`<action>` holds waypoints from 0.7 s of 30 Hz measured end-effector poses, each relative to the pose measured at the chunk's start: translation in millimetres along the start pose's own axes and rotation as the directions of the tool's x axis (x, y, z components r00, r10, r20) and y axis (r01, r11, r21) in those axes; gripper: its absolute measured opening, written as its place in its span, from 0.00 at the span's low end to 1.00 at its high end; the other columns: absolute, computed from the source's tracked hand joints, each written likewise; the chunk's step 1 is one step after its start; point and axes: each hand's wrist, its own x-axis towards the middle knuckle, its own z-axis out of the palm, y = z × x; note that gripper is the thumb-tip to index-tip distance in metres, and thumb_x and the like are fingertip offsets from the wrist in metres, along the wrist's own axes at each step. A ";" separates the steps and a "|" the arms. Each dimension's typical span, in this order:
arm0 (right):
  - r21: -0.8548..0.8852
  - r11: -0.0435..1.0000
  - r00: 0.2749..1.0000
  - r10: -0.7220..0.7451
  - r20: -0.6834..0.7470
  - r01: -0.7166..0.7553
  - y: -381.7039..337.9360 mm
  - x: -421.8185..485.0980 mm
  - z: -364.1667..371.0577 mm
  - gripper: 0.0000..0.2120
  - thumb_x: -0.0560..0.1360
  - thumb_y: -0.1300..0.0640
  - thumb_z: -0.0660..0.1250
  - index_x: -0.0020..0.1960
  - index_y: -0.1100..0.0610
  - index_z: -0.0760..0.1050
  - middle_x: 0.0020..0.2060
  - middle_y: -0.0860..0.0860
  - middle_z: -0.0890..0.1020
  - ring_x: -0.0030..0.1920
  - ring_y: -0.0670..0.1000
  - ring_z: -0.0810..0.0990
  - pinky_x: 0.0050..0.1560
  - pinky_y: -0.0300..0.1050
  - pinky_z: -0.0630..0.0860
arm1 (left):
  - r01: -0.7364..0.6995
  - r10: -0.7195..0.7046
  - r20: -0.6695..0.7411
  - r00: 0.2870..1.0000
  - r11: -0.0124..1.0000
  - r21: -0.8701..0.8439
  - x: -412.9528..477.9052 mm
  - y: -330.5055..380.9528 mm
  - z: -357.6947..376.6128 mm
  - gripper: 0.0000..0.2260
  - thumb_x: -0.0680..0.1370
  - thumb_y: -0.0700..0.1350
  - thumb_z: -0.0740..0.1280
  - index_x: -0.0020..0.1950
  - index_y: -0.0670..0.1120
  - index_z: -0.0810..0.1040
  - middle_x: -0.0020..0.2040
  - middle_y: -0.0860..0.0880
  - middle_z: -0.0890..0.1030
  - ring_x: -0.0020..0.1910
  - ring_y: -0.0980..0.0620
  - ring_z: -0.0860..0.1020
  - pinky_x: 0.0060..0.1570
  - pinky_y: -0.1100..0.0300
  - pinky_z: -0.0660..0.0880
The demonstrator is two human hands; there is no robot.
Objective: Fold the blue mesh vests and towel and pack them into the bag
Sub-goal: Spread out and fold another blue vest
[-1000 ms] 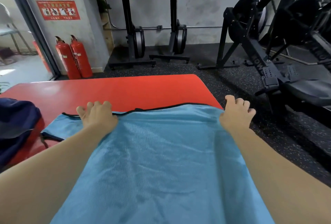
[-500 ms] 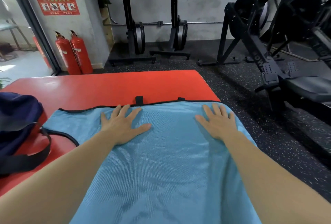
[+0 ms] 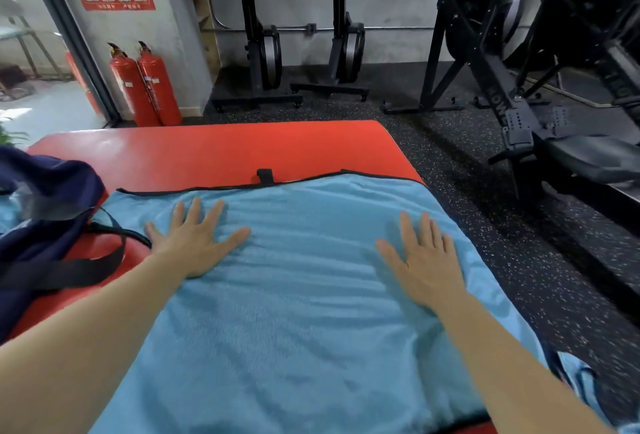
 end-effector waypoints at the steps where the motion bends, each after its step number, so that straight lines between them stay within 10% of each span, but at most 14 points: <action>1: 0.014 1.000 1.000 0.012 -0.006 -0.012 10.5 -5.1 -0.4 0.50 0.63 0.24 0.24 0.80 0.49 0.38 0.79 0.59 0.44 0.79 0.55 0.43 0.77 0.53 0.42 | -0.002 0.002 0.016 1.000 1.000 -0.004 -1.1 -2.2 -2.8 0.46 0.62 0.82 0.36 0.78 0.63 0.40 0.80 0.54 0.41 0.79 0.47 0.40 0.69 0.27 0.45; 10: 0.081 0.997 0.990 0.006 -0.141 0.006 -11.6 -74.0 -9.0 0.47 0.66 0.30 0.27 0.80 0.52 0.42 0.79 0.58 0.47 0.79 0.56 0.42 0.76 0.56 0.39 | -0.038 0.036 -0.037 0.999 0.997 -0.064 -76.1 57.4 -18.9 0.39 0.71 0.75 0.35 0.79 0.59 0.37 0.80 0.50 0.38 0.79 0.46 0.38 0.72 0.31 0.41; 21: 0.040 0.948 0.945 0.318 -0.077 -0.315 22.0 -154.6 10.6 0.41 0.76 0.29 0.38 0.79 0.54 0.54 0.76 0.65 0.54 0.76 0.67 0.51 0.73 0.66 0.48 | -0.148 0.148 0.028 0.989 0.989 -0.003 -179.6 38.0 33.8 0.47 0.62 0.83 0.37 0.77 0.64 0.36 0.80 0.52 0.37 0.78 0.46 0.36 0.67 0.25 0.41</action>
